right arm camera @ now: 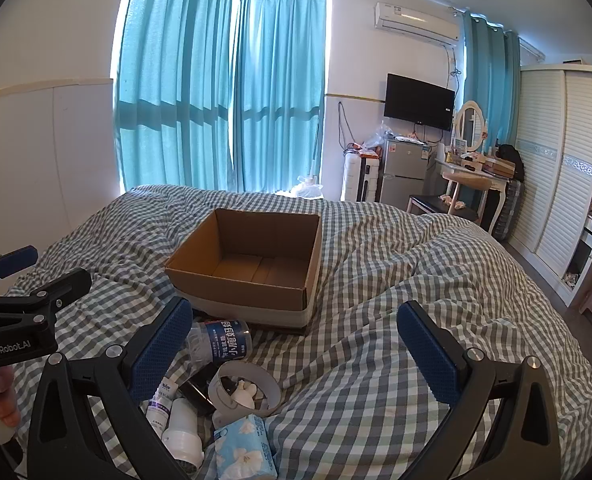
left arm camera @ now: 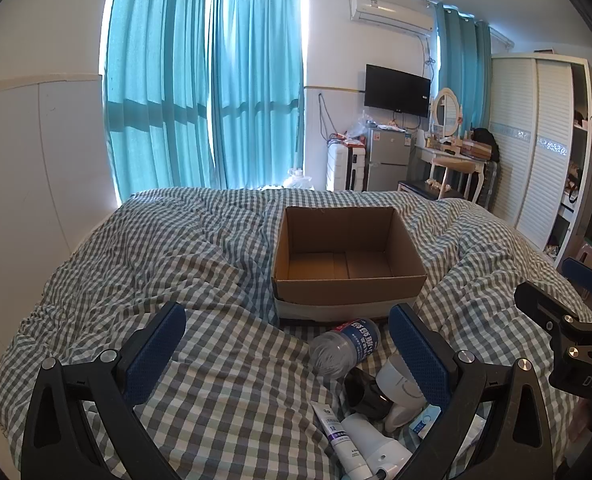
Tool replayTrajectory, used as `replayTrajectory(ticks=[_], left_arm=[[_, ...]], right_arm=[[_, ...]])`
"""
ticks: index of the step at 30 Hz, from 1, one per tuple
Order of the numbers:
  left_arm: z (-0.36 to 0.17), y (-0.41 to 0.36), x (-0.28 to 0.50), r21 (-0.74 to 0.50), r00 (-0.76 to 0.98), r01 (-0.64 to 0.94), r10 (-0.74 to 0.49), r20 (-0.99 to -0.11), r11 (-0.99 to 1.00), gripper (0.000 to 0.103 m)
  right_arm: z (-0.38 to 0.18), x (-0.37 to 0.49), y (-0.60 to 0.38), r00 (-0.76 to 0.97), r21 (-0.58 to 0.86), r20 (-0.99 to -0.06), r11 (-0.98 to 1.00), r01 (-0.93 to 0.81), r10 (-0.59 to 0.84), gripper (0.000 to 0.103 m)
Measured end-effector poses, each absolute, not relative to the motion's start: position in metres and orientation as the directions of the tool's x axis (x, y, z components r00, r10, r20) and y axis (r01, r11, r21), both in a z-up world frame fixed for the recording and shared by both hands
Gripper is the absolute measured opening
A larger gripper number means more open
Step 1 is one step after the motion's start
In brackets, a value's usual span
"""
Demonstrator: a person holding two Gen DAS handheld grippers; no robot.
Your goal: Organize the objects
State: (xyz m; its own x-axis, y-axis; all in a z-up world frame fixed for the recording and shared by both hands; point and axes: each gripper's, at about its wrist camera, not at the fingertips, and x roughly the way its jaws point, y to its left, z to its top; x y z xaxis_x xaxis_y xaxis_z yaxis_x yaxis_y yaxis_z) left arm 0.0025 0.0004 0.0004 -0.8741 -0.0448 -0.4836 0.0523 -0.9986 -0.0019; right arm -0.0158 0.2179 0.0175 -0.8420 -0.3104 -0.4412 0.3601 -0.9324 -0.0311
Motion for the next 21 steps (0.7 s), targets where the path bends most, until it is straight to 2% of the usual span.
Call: replayTrajectory(ticks=[21], left_arm=[[-0.0056, 0.001, 0.0028, -0.002, -0.87, 0.065, -0.055, -0.49, -0.998, 0.103]], right_arm=[[0.0115, -0.0121, 0.2138, -0.831, -0.031, -0.448, -0.924, 0.382, -0.329, 0.103]])
